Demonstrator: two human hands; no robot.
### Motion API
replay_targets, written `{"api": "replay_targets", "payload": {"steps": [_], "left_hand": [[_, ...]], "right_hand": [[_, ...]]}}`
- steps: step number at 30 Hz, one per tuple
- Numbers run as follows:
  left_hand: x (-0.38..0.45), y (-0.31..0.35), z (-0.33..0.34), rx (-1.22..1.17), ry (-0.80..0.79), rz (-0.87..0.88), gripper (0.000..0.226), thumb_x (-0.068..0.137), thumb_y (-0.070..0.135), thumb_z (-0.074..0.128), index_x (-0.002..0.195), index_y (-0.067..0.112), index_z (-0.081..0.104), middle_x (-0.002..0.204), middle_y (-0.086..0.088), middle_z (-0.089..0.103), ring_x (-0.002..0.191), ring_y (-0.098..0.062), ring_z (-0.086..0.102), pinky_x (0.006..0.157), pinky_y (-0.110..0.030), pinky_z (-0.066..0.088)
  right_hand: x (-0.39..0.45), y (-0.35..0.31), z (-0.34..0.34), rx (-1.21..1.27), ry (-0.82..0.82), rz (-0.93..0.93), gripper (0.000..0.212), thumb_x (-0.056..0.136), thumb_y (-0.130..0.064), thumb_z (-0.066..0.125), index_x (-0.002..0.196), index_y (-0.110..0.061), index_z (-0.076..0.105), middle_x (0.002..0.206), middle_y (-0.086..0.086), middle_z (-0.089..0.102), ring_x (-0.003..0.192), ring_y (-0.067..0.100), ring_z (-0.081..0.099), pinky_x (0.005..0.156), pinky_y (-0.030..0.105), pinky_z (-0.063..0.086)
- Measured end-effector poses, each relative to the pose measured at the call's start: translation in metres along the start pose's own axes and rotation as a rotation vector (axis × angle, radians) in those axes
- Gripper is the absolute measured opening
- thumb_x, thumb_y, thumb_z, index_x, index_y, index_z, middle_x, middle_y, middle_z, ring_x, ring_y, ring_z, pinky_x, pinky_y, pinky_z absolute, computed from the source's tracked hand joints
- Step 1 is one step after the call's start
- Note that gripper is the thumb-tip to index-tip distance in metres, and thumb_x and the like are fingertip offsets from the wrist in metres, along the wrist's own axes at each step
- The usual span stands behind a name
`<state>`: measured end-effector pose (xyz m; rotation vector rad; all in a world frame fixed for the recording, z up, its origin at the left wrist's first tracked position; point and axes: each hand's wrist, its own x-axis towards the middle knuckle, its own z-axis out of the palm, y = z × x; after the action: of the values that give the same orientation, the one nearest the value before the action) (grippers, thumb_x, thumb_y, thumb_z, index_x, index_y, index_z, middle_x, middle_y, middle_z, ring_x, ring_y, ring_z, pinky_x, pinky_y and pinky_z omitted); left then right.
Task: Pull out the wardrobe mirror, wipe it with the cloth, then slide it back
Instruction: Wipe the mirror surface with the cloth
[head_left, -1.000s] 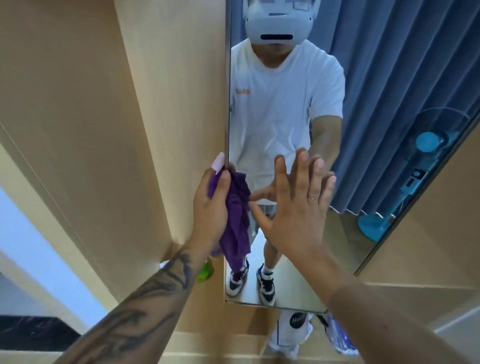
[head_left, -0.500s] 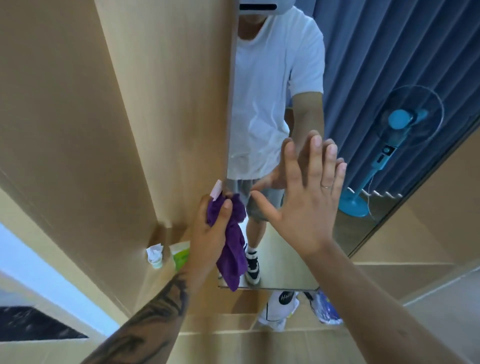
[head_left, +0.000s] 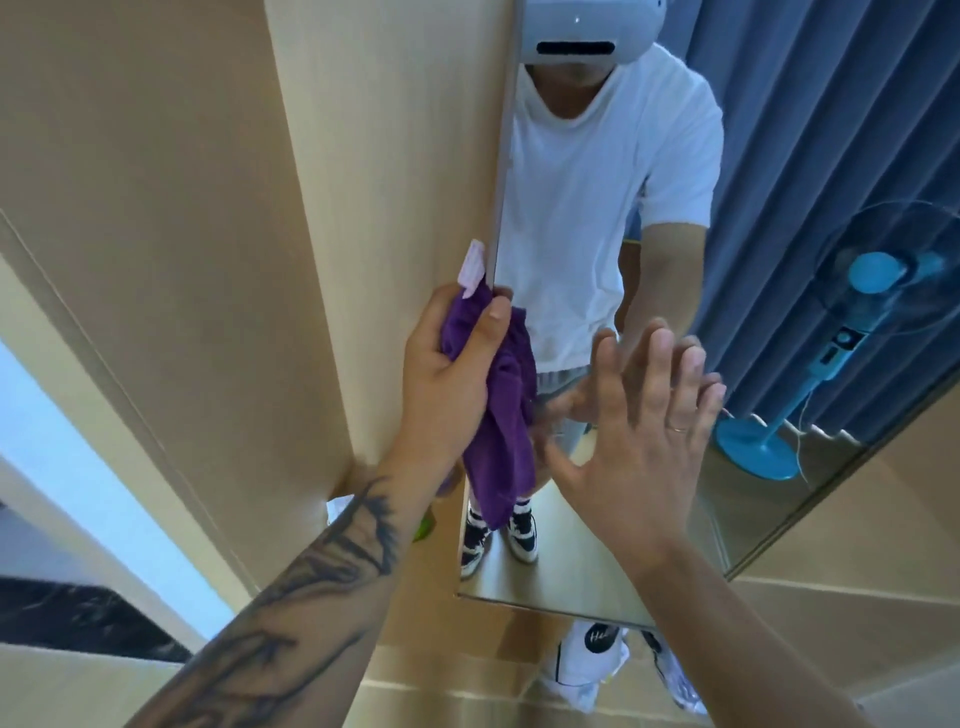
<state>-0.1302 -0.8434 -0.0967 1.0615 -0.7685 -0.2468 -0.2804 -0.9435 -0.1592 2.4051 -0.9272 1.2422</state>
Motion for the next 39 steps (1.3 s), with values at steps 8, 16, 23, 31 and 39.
{"api": "replay_targets", "payload": {"steps": [8,16,23,31,39], "left_hand": [[-0.095,-0.099,-0.028,0.118,0.104,-0.25,0.054,0.089,0.079,0.06,0.108,0.031,0.073,0.091,0.007,0.075,0.082,-0.009,0.068,0.077,-0.022,0.053],[-0.067,-0.044,-0.005,0.181,0.188,-0.092,0.05,0.105,0.058,0.047,0.115,0.016,0.072,0.107,-0.002,0.078,0.101,-0.018,0.071,0.095,-0.037,0.055],[-0.027,-0.014,0.008,0.114,0.187,0.001,0.044,0.101,0.062,0.053,0.091,0.024,0.071,0.084,-0.001,0.072,0.081,-0.018,0.068,0.084,-0.029,0.057],[-0.095,-0.087,-0.02,0.171,0.193,-0.301,0.071,0.098,0.07,0.045,0.115,0.005,0.069,0.108,-0.032,0.066,0.097,-0.037,0.071,0.101,-0.067,0.05],[-0.02,-0.022,0.01,0.114,0.211,0.035,0.027,0.1,0.056,0.058,0.102,0.037,0.077,0.097,0.014,0.077,0.097,-0.007,0.071,0.091,-0.027,0.057]], "right_hand": [[-0.003,0.01,0.003,0.043,-0.021,-0.062,0.108,0.088,-0.082,0.055,0.165,-0.03,0.002,0.167,-0.006,-0.036,0.157,0.023,-0.025,0.128,0.062,-0.002],[-0.007,0.011,0.011,0.055,0.02,-0.071,0.107,0.09,-0.083,0.05,0.167,-0.032,-0.003,0.171,-0.001,-0.029,0.156,0.024,-0.028,0.127,0.062,-0.003],[-0.003,0.012,0.016,0.043,-0.002,-0.072,0.11,0.087,-0.083,0.05,0.166,-0.033,-0.008,0.173,0.005,-0.018,0.153,0.026,-0.035,0.125,0.057,-0.014],[-0.006,0.008,0.014,0.072,0.04,-0.068,0.101,0.091,-0.08,0.051,0.165,-0.025,0.01,0.172,0.013,0.002,0.157,0.038,-0.012,0.124,0.065,-0.001],[-0.006,0.009,0.021,0.011,0.073,-0.083,0.092,0.096,-0.076,0.046,0.166,-0.027,0.012,0.168,0.014,0.004,0.156,0.045,0.015,0.125,0.065,0.005]]}}
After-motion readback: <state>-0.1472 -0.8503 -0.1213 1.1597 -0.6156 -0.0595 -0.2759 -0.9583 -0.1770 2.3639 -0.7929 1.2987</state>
